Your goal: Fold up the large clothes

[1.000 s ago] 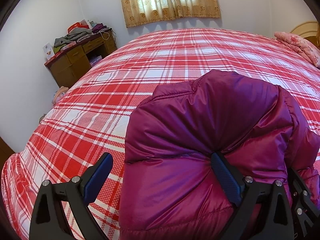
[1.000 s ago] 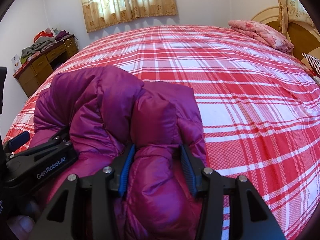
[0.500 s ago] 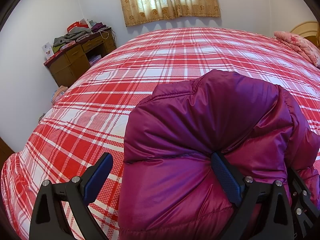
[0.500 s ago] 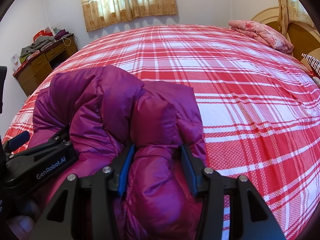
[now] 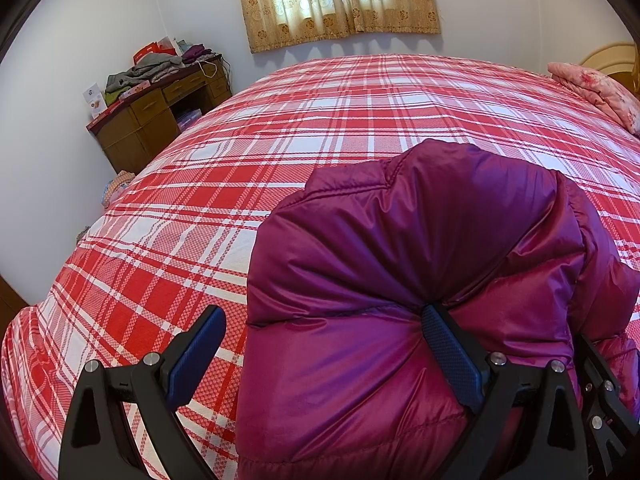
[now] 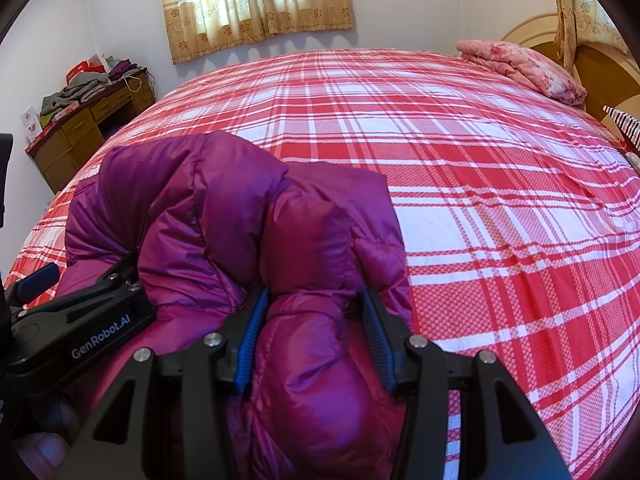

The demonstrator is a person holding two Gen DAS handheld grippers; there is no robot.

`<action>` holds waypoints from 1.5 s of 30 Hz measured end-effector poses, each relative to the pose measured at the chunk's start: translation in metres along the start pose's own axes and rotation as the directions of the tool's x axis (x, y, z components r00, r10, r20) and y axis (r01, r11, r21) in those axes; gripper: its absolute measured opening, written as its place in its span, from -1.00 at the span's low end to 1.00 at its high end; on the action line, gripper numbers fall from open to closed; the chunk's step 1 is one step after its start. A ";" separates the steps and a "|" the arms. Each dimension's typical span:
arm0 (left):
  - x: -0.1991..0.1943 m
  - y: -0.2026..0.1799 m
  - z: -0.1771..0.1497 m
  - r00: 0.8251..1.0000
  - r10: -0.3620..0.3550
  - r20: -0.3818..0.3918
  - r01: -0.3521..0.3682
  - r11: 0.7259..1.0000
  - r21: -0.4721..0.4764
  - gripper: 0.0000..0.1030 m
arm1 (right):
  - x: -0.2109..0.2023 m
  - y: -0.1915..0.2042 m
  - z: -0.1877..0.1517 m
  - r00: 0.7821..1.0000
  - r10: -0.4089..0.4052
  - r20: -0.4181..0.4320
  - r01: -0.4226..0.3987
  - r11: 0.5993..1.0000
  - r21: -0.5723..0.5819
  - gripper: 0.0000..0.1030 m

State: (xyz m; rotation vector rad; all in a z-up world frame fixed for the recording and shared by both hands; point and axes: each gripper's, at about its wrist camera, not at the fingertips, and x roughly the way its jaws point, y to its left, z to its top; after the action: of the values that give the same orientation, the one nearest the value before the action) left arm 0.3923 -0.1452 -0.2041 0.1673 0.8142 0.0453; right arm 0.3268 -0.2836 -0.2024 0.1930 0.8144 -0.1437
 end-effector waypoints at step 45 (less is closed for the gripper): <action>-0.077 0.017 -0.047 0.946 -0.304 0.113 0.271 0.932 0.241 -0.56 | -0.043 -0.051 -0.031 0.909 0.416 0.002 -0.416 0.908 0.045 -0.58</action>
State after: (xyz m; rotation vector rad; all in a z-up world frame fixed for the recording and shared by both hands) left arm 0.3055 -0.1302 -0.1780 0.2575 0.6862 -0.3348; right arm 0.2658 -0.3238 -0.1972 0.4060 0.7607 0.2428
